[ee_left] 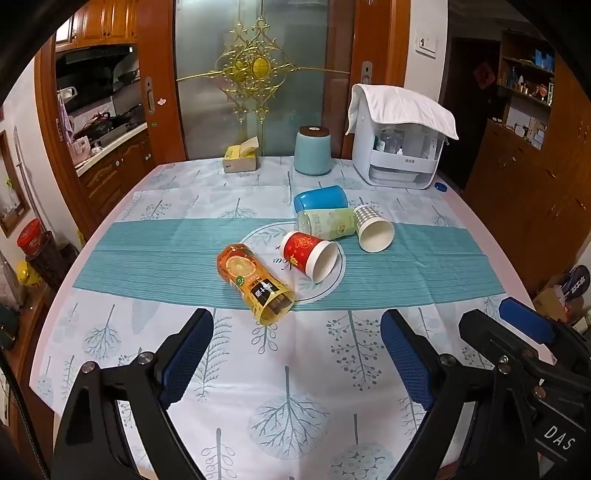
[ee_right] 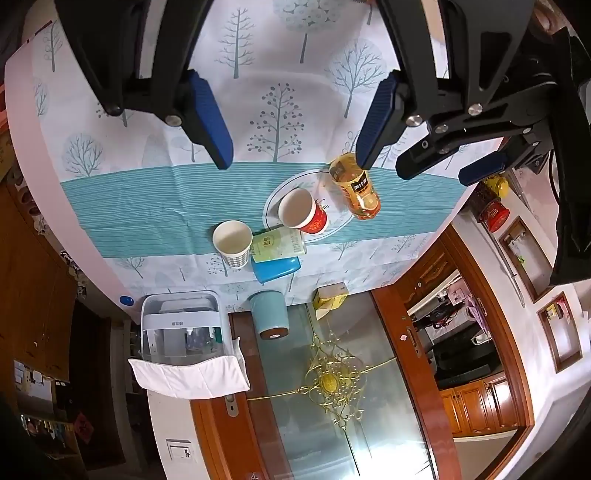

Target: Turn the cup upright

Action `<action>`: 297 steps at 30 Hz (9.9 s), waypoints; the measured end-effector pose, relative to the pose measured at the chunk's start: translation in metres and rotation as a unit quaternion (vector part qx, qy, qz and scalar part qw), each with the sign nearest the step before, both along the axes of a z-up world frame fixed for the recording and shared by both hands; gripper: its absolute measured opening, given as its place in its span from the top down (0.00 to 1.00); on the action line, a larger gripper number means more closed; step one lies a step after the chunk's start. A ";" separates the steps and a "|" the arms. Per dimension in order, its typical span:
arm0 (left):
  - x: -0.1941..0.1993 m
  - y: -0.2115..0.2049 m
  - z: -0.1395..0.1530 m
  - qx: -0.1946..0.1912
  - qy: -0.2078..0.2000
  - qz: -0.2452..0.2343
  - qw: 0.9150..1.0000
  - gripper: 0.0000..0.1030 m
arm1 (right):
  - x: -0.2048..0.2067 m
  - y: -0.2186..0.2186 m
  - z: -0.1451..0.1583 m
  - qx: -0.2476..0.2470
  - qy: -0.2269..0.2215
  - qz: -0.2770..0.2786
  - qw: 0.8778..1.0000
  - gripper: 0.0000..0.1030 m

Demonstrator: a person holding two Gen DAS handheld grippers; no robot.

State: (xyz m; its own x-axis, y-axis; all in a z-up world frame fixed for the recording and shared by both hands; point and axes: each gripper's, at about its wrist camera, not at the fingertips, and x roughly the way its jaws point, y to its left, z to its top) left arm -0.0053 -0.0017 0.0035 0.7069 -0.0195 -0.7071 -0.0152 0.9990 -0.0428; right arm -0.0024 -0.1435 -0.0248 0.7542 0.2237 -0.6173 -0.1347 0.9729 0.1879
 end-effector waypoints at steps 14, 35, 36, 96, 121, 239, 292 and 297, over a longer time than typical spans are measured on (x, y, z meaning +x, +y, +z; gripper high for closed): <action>-0.007 0.004 0.001 -0.015 0.001 -0.001 1.000 0.12 | -0.002 0.000 0.002 0.001 -0.001 -0.001 1.000 0.33; -0.025 0.009 0.004 -0.014 -0.008 0.002 1.000 0.12 | -0.017 0.006 0.007 -0.001 -0.008 -0.002 1.000 0.33; -0.025 0.009 0.004 -0.014 -0.009 0.002 1.000 0.12 | -0.018 0.006 0.008 -0.001 -0.008 -0.002 1.000 0.33; 0.018 0.000 -0.019 0.054 0.009 -0.050 0.997 0.12 | 0.011 0.005 -0.014 0.002 0.025 -0.008 1.000 0.33; 0.132 0.035 -0.109 0.262 0.020 -0.354 0.898 0.12 | 0.122 0.015 -0.104 0.024 0.152 -0.008 0.988 0.33; 0.070 0.016 -0.116 -0.152 0.230 -0.070 0.959 0.29 | 0.045 -0.001 -0.093 -0.006 0.139 -0.004 0.990 0.33; 0.082 0.072 -0.153 -0.106 0.224 -0.019 0.969 0.29 | 0.134 0.048 -0.159 0.113 0.412 0.096 0.899 0.33; 0.087 0.071 -0.154 -0.096 0.222 -0.020 0.970 0.29 | 0.136 0.048 -0.166 0.112 0.416 0.096 0.897 0.39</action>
State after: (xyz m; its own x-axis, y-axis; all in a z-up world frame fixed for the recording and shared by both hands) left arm 0.0817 0.0692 -0.1506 0.3300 -0.2027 -0.9219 -0.0355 0.9733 -0.2267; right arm 0.1333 -0.0954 -0.1908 -0.0129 0.4886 -0.8724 -0.0194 0.8722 0.4888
